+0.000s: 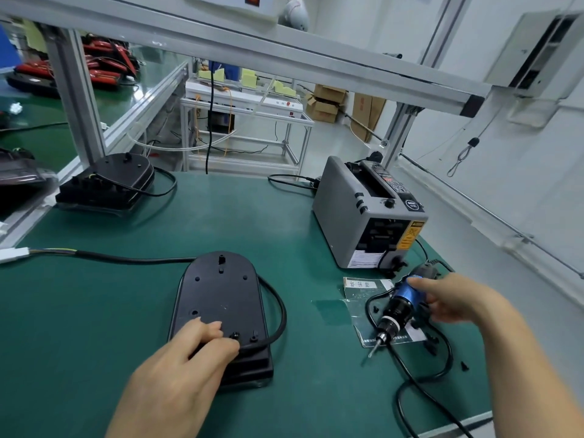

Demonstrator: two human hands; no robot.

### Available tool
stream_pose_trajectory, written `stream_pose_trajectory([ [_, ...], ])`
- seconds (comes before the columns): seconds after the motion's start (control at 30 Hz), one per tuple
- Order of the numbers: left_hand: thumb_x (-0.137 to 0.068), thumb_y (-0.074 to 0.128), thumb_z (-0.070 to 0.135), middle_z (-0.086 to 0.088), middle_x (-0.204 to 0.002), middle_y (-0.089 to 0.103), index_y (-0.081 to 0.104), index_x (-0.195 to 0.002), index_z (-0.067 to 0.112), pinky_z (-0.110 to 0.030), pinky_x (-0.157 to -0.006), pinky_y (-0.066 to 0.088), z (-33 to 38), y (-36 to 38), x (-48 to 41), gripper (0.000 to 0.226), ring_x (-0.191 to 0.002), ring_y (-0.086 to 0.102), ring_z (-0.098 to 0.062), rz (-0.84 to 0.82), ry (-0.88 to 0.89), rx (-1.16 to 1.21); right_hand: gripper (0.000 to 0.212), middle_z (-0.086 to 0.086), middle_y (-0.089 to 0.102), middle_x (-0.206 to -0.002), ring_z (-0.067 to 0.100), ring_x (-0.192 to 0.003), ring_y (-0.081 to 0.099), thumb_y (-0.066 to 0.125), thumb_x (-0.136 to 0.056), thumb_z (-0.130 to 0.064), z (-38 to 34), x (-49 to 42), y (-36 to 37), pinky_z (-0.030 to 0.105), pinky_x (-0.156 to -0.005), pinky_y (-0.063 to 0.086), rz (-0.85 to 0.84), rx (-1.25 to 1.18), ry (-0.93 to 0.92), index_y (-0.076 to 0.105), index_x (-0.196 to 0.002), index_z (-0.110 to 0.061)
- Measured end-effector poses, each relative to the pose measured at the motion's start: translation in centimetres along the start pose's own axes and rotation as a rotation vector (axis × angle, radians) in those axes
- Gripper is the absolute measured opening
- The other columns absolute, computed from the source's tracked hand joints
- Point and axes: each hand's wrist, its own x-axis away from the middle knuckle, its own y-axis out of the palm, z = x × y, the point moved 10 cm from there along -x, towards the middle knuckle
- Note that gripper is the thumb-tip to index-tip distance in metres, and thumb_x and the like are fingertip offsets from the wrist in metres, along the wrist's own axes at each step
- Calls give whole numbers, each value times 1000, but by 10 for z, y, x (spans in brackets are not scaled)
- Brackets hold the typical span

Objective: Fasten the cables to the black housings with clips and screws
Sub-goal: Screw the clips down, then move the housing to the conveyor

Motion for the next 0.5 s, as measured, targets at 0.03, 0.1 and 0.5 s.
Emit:
stream_pose_trajectory([
  [0.03, -83, 47, 28, 11, -91, 50, 53, -85, 33, -29, -57, 55, 0, 0, 0, 8, -99, 54, -1, 0, 4, 0, 49, 8, 64, -50, 20, -41, 61, 71, -79, -48, 1, -1, 5, 22, -44, 48, -31, -52, 18, 59, -79, 0],
  [0.1, -83, 47, 26, 12, -91, 49, 53, -85, 33, -29, -63, 56, 1, 1, 1, 9, -99, 55, 0, 4, 12, 0, 53, 8, 64, -49, 20, -41, 62, 72, -75, -52, 1, -2, 11, 19, -39, 45, -63, -110, 38, 59, -78, -1],
  [0.5, -84, 49, 27, 10, -89, 52, 54, -85, 33, -27, -63, 56, -1, 0, 2, 8, -97, 56, 1, 15, 14, 20, 41, 12, 65, -53, 22, -44, 63, 67, -81, -33, 8, 0, 27, 23, -42, 50, -103, -457, -15, 55, -97, 3],
])
